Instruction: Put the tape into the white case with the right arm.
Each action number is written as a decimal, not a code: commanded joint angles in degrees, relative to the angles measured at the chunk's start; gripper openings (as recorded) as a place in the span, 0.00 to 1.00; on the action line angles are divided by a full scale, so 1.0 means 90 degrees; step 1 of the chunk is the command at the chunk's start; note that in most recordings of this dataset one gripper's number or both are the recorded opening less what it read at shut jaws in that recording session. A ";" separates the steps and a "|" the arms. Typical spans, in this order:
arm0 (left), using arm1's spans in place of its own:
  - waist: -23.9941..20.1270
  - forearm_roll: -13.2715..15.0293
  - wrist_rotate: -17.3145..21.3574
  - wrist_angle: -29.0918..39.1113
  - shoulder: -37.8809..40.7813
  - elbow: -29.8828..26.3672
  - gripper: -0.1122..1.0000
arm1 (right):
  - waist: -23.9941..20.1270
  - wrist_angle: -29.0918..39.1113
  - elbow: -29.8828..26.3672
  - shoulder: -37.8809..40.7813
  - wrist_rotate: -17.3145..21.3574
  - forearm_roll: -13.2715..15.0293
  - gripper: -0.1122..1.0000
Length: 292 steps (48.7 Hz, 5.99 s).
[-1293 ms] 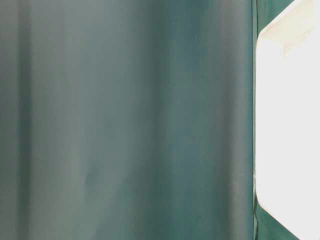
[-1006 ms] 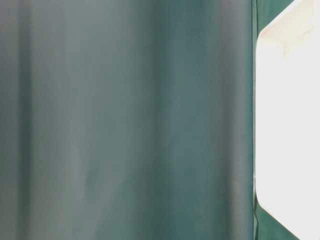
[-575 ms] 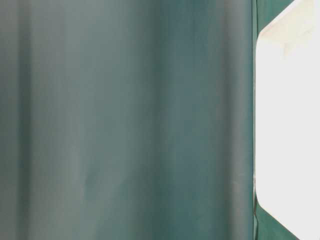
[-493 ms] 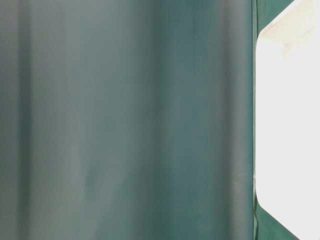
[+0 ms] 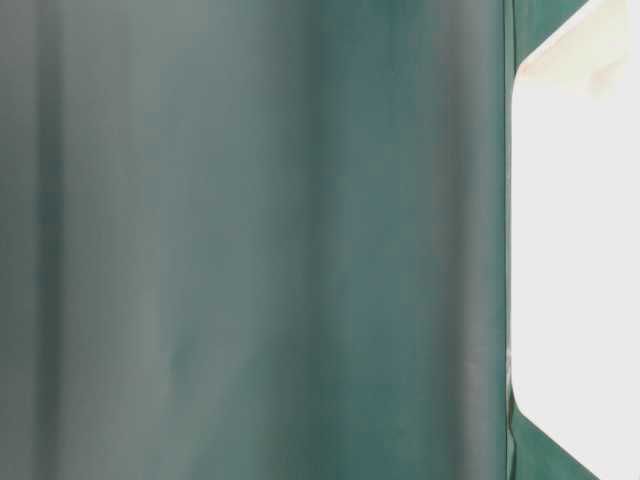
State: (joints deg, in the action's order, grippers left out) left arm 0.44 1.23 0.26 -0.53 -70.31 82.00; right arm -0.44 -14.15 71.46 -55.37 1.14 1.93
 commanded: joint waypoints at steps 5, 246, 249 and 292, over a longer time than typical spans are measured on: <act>0.0020 0.0010 -0.0010 -0.0010 0.0049 -0.0068 0.10 | -0.0010 0.0273 -0.0088 0.0146 0.0029 0.0000 0.85; 0.0020 0.0010 -0.0107 0.0244 -0.0410 0.0283 0.10 | -0.2070 0.2930 -0.6084 0.8389 0.0518 0.0225 0.10; 0.0020 0.0010 -0.0107 0.0244 -0.0410 0.0283 0.10 | -0.2070 0.3008 -0.6084 0.8389 0.0518 0.0225 0.10; 0.0020 0.0010 -0.0117 0.0254 -0.0410 0.0293 0.10 | -0.2070 0.3623 -0.6094 0.7461 0.0518 0.0225 0.10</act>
State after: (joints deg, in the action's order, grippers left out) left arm 0.53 1.32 -0.70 2.02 -74.44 85.17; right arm -19.16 18.46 17.75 14.24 5.71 3.87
